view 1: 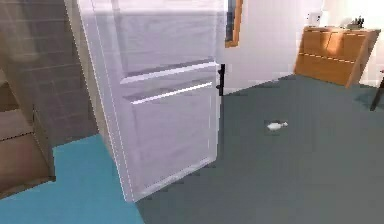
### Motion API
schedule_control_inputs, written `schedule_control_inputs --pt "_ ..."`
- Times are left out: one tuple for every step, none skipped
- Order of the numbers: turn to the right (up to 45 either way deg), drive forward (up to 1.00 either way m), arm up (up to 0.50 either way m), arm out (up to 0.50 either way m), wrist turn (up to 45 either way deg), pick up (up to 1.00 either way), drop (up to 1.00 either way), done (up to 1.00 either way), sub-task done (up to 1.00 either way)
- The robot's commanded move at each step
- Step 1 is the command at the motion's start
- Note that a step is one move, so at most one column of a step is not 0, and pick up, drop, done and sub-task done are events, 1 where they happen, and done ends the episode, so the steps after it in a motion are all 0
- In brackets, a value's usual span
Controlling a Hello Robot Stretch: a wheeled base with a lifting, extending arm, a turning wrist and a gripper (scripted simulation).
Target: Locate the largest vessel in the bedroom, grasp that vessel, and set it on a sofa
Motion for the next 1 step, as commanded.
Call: schedule_control_inputs --pt "39.0 0.00 0.00 0.00 0.0 0.00 0.00 0.00 0.00"
